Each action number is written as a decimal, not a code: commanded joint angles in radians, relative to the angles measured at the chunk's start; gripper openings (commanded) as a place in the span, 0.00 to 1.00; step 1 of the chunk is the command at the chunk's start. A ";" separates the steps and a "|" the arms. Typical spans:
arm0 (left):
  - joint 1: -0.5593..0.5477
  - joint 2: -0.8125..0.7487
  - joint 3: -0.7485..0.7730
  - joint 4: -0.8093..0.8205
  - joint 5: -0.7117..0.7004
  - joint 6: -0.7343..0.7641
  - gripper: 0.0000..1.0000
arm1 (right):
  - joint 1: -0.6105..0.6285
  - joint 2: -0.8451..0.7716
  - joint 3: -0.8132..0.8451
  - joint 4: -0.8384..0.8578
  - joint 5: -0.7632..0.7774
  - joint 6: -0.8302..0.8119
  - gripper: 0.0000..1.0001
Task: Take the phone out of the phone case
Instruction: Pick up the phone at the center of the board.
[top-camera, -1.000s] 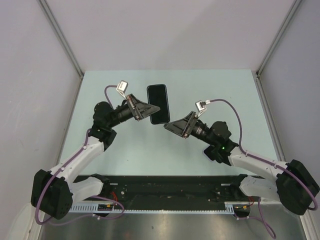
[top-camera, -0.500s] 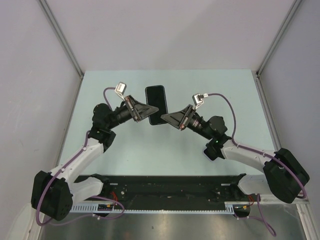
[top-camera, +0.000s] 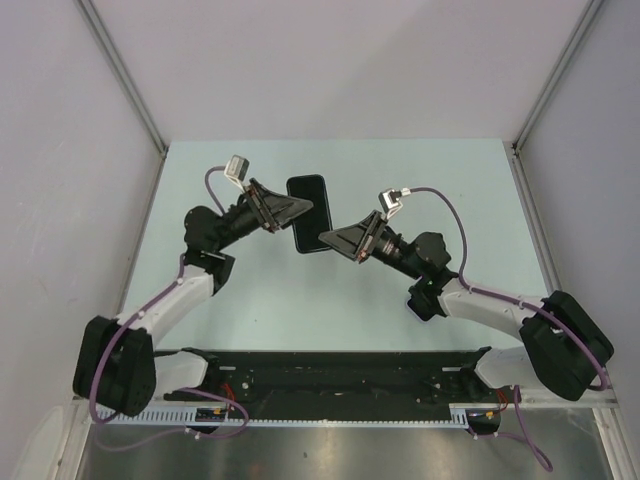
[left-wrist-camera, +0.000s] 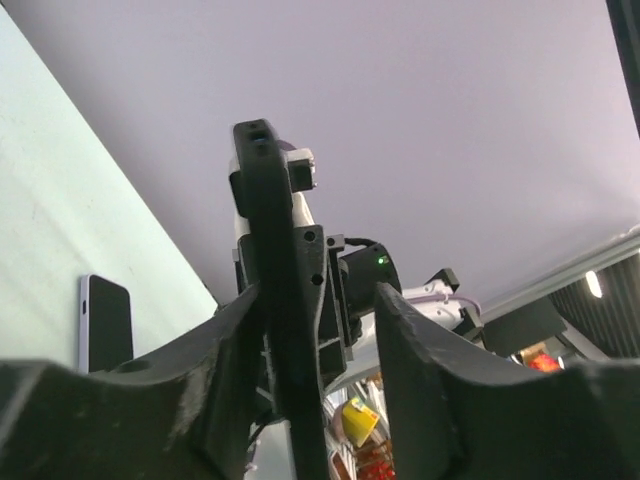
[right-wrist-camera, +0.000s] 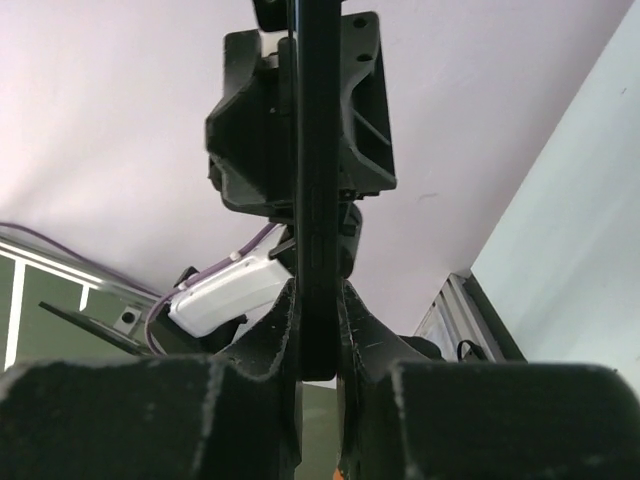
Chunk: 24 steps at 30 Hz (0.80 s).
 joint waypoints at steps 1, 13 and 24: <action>0.005 0.085 -0.014 0.334 0.034 -0.178 0.48 | 0.008 0.004 0.031 0.070 -0.025 0.004 0.00; 0.034 0.062 -0.057 0.282 -0.027 -0.187 0.00 | -0.029 -0.093 -0.028 0.030 -0.027 0.107 0.14; 0.054 -0.039 -0.081 0.180 -0.097 -0.146 0.00 | -0.001 -0.134 -0.035 -0.013 0.016 0.075 0.42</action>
